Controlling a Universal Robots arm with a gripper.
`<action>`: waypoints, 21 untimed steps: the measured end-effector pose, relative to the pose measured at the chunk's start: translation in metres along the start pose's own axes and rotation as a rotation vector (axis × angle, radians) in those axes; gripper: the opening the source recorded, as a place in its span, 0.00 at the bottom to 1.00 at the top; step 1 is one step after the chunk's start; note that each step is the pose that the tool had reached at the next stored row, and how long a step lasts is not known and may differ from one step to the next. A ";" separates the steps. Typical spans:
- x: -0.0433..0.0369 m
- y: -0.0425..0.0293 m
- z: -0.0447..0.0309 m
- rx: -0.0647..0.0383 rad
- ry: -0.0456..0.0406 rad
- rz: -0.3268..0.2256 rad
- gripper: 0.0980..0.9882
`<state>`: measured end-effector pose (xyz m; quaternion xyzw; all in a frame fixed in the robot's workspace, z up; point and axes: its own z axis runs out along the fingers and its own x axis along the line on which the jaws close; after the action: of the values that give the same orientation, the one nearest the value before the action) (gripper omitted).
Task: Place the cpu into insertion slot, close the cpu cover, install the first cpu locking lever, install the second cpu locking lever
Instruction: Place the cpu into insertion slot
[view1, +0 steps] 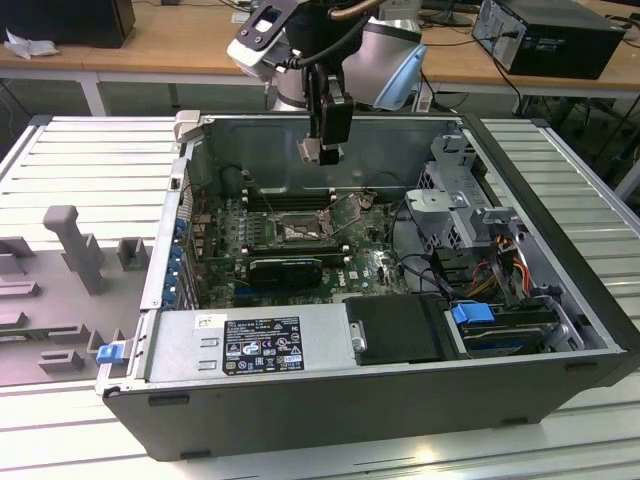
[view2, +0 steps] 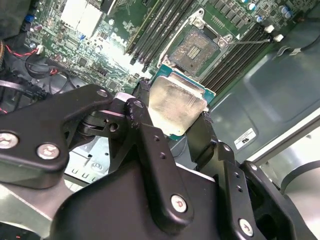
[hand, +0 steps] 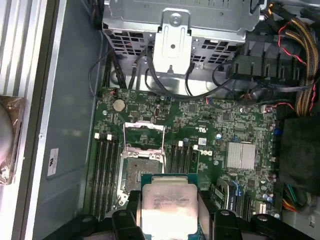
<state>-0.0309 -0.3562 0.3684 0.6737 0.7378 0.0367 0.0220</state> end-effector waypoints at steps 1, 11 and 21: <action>0.0000 0.0000 0.0000 0.000 -0.0004 0.005 0.49; 0.0000 0.0000 0.0005 -0.001 -0.0050 0.060 0.49; 0.0001 -0.0006 0.0072 -0.001 -0.0094 0.084 0.49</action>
<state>-0.0309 -0.3560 0.3612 0.7043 0.7087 0.0350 0.0243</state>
